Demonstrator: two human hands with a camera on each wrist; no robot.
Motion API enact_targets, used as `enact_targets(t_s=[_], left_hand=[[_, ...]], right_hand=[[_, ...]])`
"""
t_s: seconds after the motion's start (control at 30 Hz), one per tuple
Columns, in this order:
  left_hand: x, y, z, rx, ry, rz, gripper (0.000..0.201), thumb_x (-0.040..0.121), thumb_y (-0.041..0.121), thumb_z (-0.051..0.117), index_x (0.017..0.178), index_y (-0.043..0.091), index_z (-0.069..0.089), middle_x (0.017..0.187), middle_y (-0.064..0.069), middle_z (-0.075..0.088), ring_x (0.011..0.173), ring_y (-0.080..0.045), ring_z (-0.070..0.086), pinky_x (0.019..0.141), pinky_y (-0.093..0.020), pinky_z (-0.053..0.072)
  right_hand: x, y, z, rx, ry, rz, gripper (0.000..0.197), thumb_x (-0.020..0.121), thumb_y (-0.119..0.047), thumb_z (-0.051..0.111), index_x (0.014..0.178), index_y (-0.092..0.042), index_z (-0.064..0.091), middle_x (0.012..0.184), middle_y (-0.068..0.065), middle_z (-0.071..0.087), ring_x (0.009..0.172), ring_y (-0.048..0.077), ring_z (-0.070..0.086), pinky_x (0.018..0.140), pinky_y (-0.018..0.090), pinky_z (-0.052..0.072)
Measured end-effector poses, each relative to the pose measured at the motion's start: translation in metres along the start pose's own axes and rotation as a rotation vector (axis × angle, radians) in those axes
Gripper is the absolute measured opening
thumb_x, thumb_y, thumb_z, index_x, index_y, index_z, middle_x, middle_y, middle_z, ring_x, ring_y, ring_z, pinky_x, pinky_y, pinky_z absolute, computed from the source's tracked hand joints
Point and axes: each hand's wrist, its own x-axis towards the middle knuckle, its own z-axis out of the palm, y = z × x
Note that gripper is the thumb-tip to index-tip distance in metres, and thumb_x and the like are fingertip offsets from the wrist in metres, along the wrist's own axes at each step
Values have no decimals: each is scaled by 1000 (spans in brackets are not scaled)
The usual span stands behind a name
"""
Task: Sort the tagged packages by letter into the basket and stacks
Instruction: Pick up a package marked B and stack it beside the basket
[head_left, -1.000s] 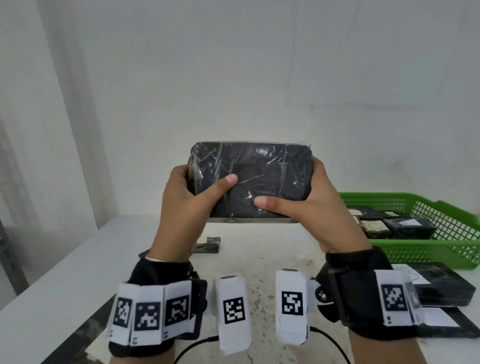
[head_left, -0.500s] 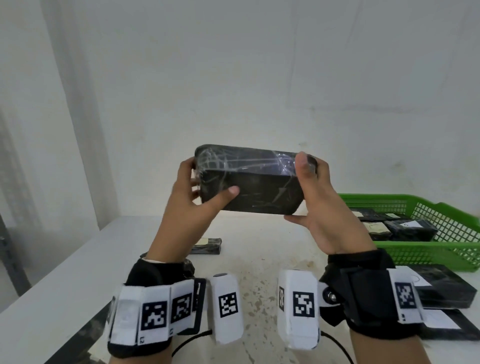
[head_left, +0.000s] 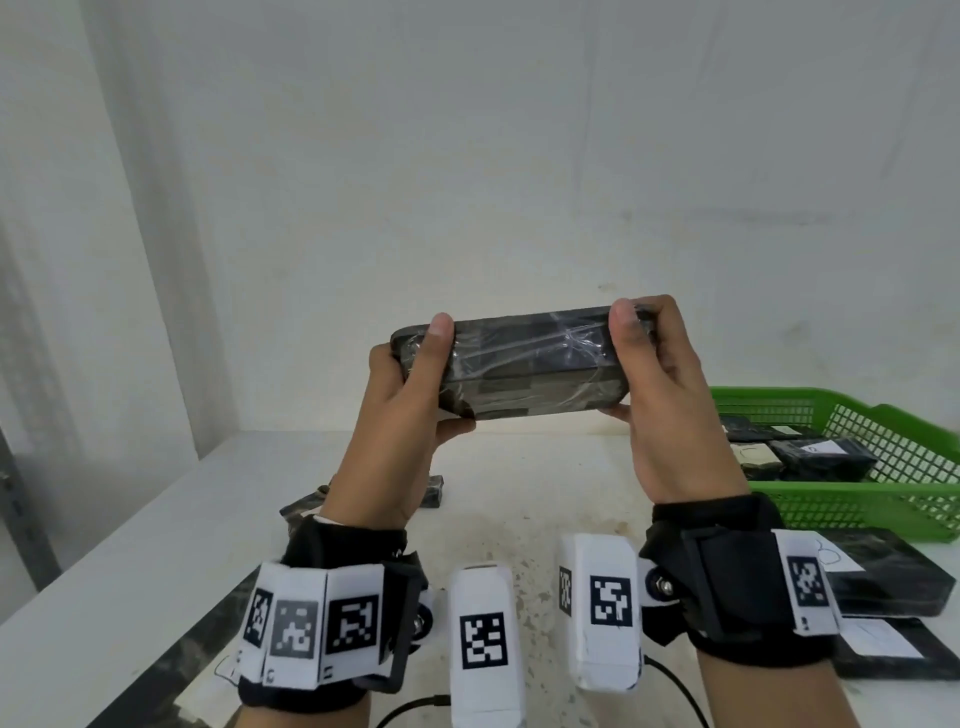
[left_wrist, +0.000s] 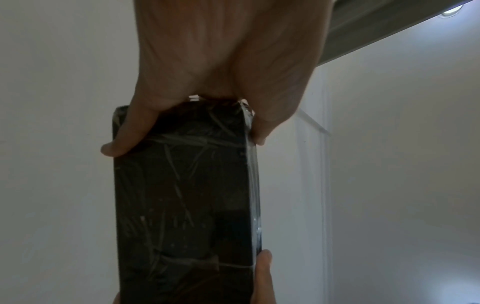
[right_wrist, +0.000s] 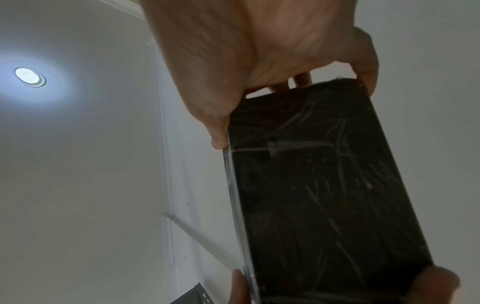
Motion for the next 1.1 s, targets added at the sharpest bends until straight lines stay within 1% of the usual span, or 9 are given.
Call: enact_targets(t_s=[0.1,0.17,0.27,0.43,0.53,0.6,0.8,0.97,1.1], left_hand=[[0,1,-2,-10,-37,-20,69,78,62,67,123,13,49,115,-3,65,103,-18,67,88,-46,57],[-1,1,-3,20,-22,11,71,76,58,69,125,11,49,119,-6,65,104,-17,68,90,-47,57],[-3,2,-2,69,-16,55,70,69,54,65,121,10,50,119,-12,65,97,-12,69,89,-48,58],[-4,1,0,73,-26,37,71,70,56,71,121,12,50,124,-16,62,96,-14,67,90,-49,58],[-2,2,-3,109,-7,26,82,63,62,79,123,15,50,122,-13,64,103,-22,68,89,-48,58],[-1,2,-4,143,33,61,80,60,59,78,121,14,52,120,-12,65,104,-25,68,86,-49,59],[-3,-1,0,216,49,133,70,60,63,75,112,21,51,125,-9,59,98,-20,70,80,-48,61],[-5,3,-1,203,23,136,77,50,67,76,109,25,49,126,-7,57,103,-21,67,85,-46,59],[-4,2,-3,203,25,161,78,49,62,78,111,24,50,126,-9,58,109,-24,64,87,-49,58]], right_hand=[[0,-1,-1,17,-15,-29,23,88,-59,53,82,-36,50,90,0,50,87,30,49,86,46,44],[0,-4,-2,40,-37,-9,28,92,-58,54,84,-32,48,89,-4,50,89,19,49,90,42,43],[-2,-9,-2,78,-57,50,34,80,-61,52,84,-27,46,90,-7,50,89,11,49,93,39,42],[-3,-5,-2,32,11,21,39,78,-56,70,91,-25,52,95,1,61,91,18,60,91,44,48],[-3,-1,1,-16,25,0,41,78,-61,68,93,-26,53,95,1,64,89,25,61,93,48,50],[-3,-2,3,-25,7,16,41,73,-61,64,94,-27,54,95,-5,67,91,18,63,96,48,51],[-4,-3,5,-26,12,31,62,53,-66,71,96,-24,54,97,-1,70,93,19,69,81,35,55],[-5,-6,5,22,37,-20,50,58,-47,79,94,-22,54,85,-10,71,88,11,70,73,27,52],[-6,-7,6,22,22,-11,50,60,-48,78,95,-23,53,89,-9,71,88,9,70,70,22,50]])
